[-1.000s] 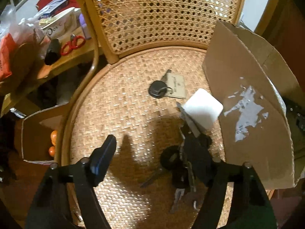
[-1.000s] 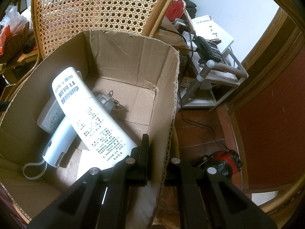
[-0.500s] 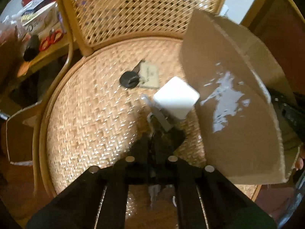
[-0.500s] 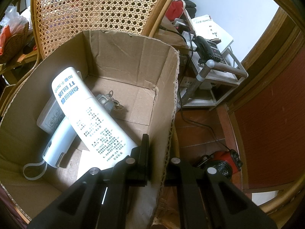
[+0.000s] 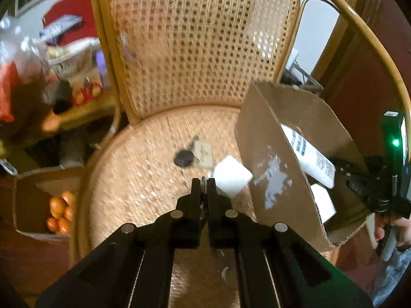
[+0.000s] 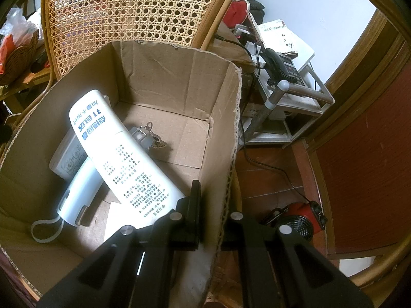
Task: Organize rigid objects
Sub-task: 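Carry the keys into the box and open the left tool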
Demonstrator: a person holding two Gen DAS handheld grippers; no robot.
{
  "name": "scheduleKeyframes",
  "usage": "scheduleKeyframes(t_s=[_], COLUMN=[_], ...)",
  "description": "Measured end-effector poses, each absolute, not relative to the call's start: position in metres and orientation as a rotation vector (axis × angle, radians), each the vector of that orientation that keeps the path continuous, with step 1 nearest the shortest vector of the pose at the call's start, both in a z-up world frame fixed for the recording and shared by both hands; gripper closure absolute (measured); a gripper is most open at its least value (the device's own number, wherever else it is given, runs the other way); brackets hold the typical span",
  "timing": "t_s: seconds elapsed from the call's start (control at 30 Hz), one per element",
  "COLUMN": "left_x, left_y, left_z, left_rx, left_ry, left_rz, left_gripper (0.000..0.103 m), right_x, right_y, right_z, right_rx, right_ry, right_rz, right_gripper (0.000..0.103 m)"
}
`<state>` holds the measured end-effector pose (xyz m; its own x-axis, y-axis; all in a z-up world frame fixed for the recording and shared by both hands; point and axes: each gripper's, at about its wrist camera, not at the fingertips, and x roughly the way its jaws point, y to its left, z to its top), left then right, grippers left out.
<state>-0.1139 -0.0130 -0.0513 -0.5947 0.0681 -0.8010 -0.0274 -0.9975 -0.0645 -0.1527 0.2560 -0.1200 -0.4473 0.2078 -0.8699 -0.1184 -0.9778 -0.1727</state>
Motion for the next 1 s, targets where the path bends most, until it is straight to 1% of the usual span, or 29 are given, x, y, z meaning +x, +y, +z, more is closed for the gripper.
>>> scheduleKeyframes(t_s=[0.17, 0.33, 0.53, 0.67, 0.83, 0.9, 1.0], left_x=[-0.111, -0.096, -0.072, -0.061, -0.057, -0.058, -0.064], left_y=[-0.017, -0.008, 0.018, 0.044, 0.072, 0.085, 0.101], left_z=[-0.032, 0.0, 0.038, 0.057, 0.062, 0.056, 0.042], left_rx=[-1.309, -1.162, -0.969, -0.88, -0.869, -0.892, -0.949], left_ry=[-0.059, -0.049, -0.042, 0.013, 0.052, 0.071, 0.044], left_rz=[2.827, 2.886, 2.88, 2.867, 2.813, 2.771, 2.681], left_gripper=[0.1, 0.1, 0.1, 0.1, 0.1, 0.1, 0.1], right_x=[-0.151, -0.151, -0.149, -0.149, -0.149, -0.148, -0.147], right_y=[0.257, 0.257, 0.259, 0.258, 0.26, 0.262, 0.261], right_z=[-0.121, -0.121, -0.121, -0.122, -0.122, -0.124, -0.125], right_rx=[-1.533, -1.532, -1.531, -1.531, -1.531, -1.533, -1.532], right_ry=[-0.127, -0.129, -0.125, -0.131, -0.139, -0.135, -0.136], right_rz=[2.515, 2.516, 2.52, 2.515, 2.518, 2.518, 2.518], right_gripper=[0.094, 0.095, 0.094, 0.095, 0.095, 0.095, 0.095])
